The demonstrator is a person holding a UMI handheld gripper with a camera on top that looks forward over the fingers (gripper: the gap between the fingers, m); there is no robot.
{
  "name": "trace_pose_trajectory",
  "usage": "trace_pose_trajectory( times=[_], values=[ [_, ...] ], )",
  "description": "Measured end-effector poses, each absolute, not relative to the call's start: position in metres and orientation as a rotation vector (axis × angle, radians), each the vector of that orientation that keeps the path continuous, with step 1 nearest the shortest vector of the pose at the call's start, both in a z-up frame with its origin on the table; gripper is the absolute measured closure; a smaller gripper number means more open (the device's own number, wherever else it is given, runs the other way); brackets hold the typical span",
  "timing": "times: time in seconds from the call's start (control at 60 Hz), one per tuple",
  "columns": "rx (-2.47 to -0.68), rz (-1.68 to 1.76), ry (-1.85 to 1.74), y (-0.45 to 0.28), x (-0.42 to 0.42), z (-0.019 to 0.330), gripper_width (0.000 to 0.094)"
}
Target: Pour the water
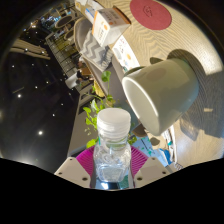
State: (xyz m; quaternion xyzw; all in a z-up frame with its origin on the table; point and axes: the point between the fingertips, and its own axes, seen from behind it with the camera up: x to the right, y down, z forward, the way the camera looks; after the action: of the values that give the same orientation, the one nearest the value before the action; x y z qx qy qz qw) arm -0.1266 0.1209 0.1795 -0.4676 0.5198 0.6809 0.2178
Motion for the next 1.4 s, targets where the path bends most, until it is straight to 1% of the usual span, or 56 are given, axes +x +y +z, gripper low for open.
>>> trace_pose_trajectory(
  times=[0.05,0.167,0.233,0.25,0.267,0.333,0.4,0.417,0.45,0.55,0.65,0.767,0.883,0.9,1.1,1.35,1.4],
  values=[
    [-1.282,1.908,1.462,0.119,-0.126,0.176,0.0502],
    [-1.322,1.910,1.454,0.122,-0.129,0.173,0.0503],
    [-1.399,1.857,1.399,0.122,-0.130,0.174,0.0502],
    [-1.423,1.839,1.378,0.111,-0.127,0.179,0.0504],
    [-1.460,1.804,1.349,0.118,-0.128,0.176,0.0501],
    [-1.600,1.633,1.179,0.119,-0.116,0.180,0.0503],
    [-1.711,1.422,0.977,0.105,-0.093,0.193,0.0507],
    [-1.739,1.351,0.925,0.116,-0.092,0.190,0.0505],
    [-1.778,1.226,0.824,0.120,-0.079,0.195,0.0501],
    [-1.838,0.839,0.563,0.118,-0.023,0.209,0.0497],
    [-1.872,0.474,0.338,0.120,0.027,0.205,0.0495],
    [-1.912,0.205,0.180,0.117,0.072,0.179,0.0497],
    [-1.961,0.055,0.080,0.115,0.102,0.140,0.0497],
    [-1.963,0.042,0.068,0.117,0.100,0.129,0.0496],
    [-2.020,-0.022,-0.031,0.113,0.114,0.078,0.0496],
    [-2.074,-0.001,-0.035,0.100,0.113,0.035,0.0479],
    [-2.043,-0.001,-0.034,0.104,0.113,0.035,0.0476]
  ],
)
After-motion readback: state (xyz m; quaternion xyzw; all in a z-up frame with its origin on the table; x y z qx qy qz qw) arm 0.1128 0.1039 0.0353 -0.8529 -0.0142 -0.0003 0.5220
